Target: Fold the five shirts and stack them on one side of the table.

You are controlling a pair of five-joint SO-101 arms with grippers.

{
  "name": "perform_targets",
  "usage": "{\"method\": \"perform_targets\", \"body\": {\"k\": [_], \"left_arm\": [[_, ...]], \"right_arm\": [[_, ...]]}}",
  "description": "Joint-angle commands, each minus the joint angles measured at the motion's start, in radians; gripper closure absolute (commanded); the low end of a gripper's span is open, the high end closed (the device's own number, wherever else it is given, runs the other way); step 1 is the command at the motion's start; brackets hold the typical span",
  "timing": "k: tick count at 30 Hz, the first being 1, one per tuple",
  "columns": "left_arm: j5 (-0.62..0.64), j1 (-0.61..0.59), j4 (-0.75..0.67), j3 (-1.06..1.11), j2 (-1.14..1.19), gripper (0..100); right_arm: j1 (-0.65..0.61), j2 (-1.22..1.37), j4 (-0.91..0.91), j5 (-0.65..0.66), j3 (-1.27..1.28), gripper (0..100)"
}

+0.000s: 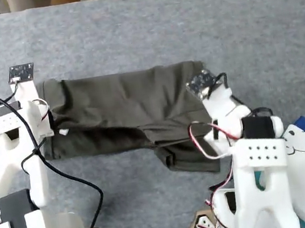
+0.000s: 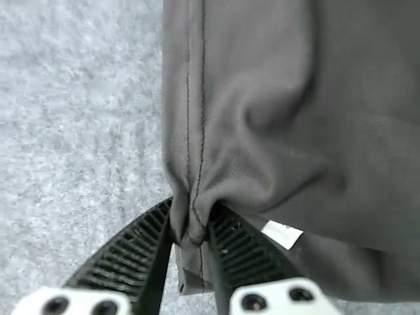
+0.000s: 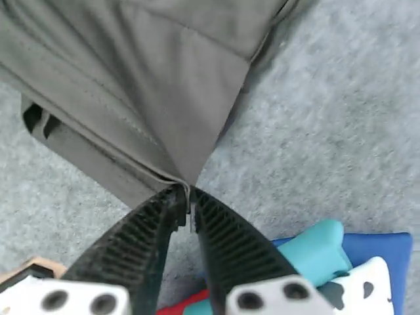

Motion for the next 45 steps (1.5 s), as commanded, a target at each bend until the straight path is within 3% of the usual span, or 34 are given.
{"method": "perform_targets", "body": {"k": [1,21,27,33,40,45], "left_arm": [[-0.015,0.003,-0.014,-0.002,0.015,98],[-0.126,-0.002,0.038,0.025,0.025,98],[-0.270,-0.008,0.040,0.063,0.024,98],[-0.281,-0.026,0.086,0.040,0.024,98],[-0.239,-0.110,0.107,0.018,0.022,85],[-0.241,-0.143,0.296,-0.075,0.022,79]], "right_arm": [[0.016,-0.061,-0.014,0.012,0.035,99.4],[0.008,-0.088,-0.008,0.144,0.094,99.1],[0.008,-0.091,-0.008,0.183,0.093,98.9],[0.007,-0.091,-0.008,0.207,0.082,89.7],[-0.008,-0.091,0.011,0.250,0.033,79.0],[-0.012,-0.084,-0.044,0.226,-0.054,81.5]]}}
